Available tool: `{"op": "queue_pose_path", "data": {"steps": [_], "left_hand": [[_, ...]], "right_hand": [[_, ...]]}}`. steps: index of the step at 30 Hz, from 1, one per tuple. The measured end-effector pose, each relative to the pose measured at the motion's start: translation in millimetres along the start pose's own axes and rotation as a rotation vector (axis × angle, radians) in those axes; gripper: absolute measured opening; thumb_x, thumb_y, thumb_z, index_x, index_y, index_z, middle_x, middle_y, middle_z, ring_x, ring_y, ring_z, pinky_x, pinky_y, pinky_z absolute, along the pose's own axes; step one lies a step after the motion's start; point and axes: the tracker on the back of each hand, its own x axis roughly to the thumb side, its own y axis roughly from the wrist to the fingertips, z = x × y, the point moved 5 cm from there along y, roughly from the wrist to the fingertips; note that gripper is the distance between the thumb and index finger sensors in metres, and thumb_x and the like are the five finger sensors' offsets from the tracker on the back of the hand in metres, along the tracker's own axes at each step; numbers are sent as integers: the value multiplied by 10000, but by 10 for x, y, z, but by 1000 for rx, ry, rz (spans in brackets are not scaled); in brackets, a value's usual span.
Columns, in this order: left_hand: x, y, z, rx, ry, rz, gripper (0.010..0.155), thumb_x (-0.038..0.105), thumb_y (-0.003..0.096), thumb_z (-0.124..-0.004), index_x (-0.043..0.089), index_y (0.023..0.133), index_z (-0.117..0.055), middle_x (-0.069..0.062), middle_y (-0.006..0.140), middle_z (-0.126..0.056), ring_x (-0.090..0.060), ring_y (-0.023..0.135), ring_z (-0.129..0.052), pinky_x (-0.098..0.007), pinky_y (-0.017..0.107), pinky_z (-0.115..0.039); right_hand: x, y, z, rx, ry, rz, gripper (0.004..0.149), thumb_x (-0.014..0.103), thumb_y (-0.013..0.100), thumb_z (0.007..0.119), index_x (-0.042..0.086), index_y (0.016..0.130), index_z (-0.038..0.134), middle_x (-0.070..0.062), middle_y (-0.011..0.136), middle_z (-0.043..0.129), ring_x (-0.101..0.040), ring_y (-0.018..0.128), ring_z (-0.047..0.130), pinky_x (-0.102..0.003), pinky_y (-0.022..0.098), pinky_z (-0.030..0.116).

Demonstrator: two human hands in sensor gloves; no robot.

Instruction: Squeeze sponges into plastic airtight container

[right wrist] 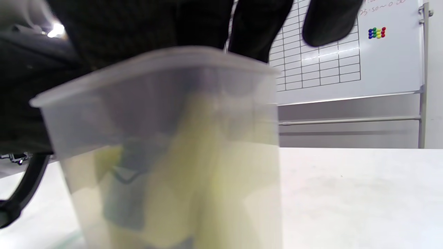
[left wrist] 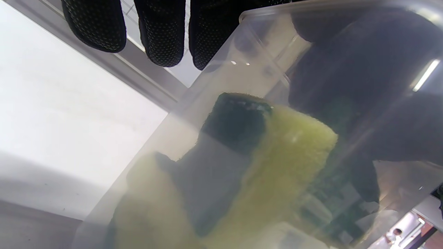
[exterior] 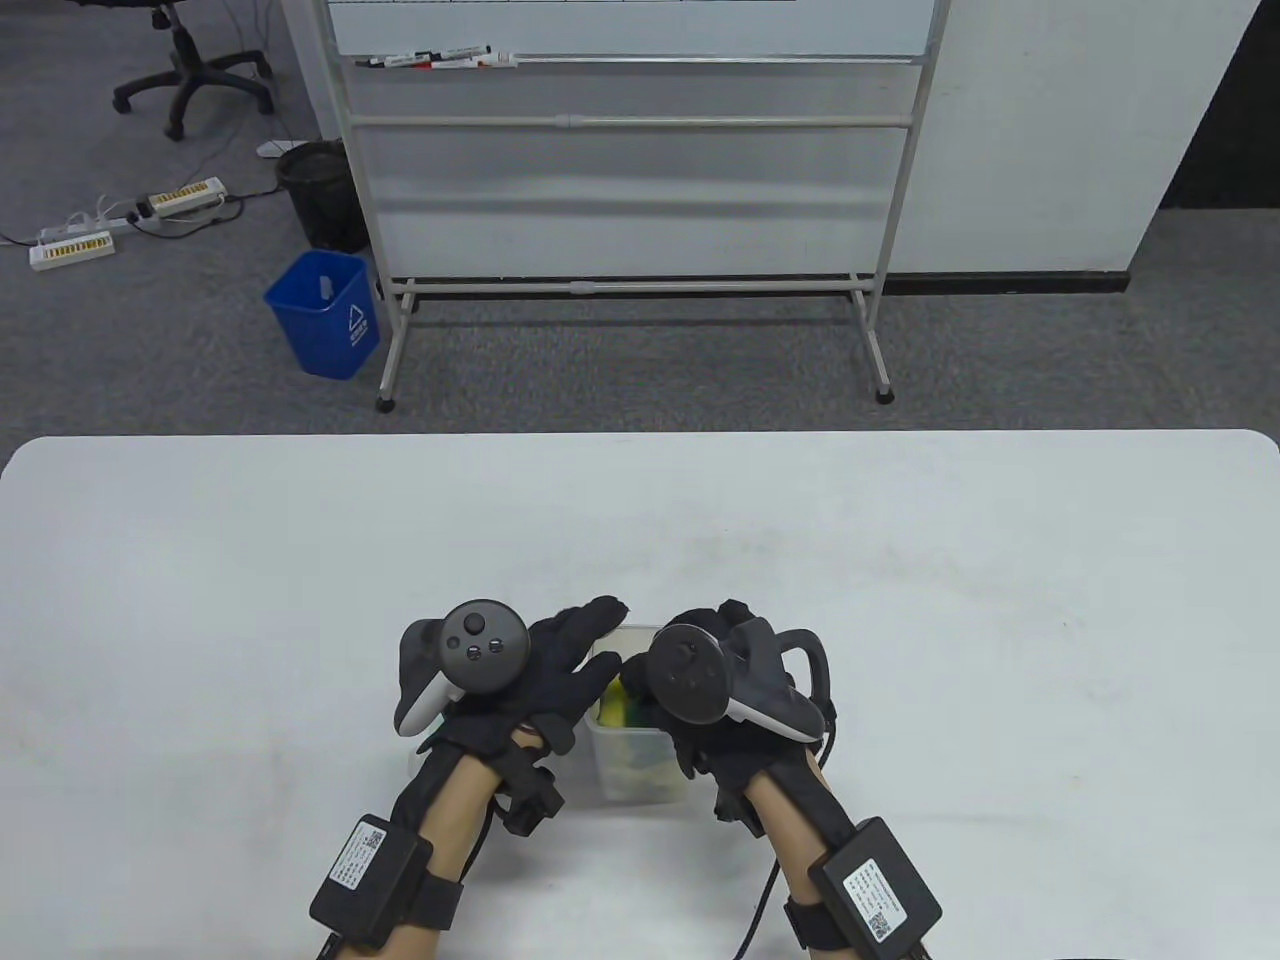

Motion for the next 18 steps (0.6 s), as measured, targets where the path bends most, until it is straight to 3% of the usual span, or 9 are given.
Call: {"op": "queue_pose_path", "data": {"steps": [8,13,15,18], "left_hand": [[3,-3,-4,4,-1,3,656,551,522,-655,276,1105,-531,-57,1164,-678,-386,1054,-672,-649,719,-633],[3,-5,-6,3,-7,5,653,550,523,-653,278,1104,-531,-58,1164,-677,-386,1054,-673,-648,719,-633],[3,-5,-9,1,-7,5,650,550,524,-652,282,1104,-533,-58,1164,-679,-388,1054,-672,-648,720,-632],[-2,-7,-11,-2,-14,8,650,551,525,-649,286,1106,-529,-59,1165,-678,-388,1054,-672,-648,720,-632]], "right_hand": [[16,6,41,71,-63,-4,401,390,405,931,296,794,967,45,695,1085,-205,968,798,-693,762,470],[-127,5,134,203,87,0,431,444,461,818,277,834,954,29,836,1036,-164,1038,636,-693,776,400],[-193,15,207,261,174,-8,457,471,469,779,253,828,961,7,904,995,-158,1047,651,-695,773,397],[-225,15,234,273,220,-16,498,508,464,739,242,813,975,-3,932,971,-153,1053,607,-692,775,376]]}}
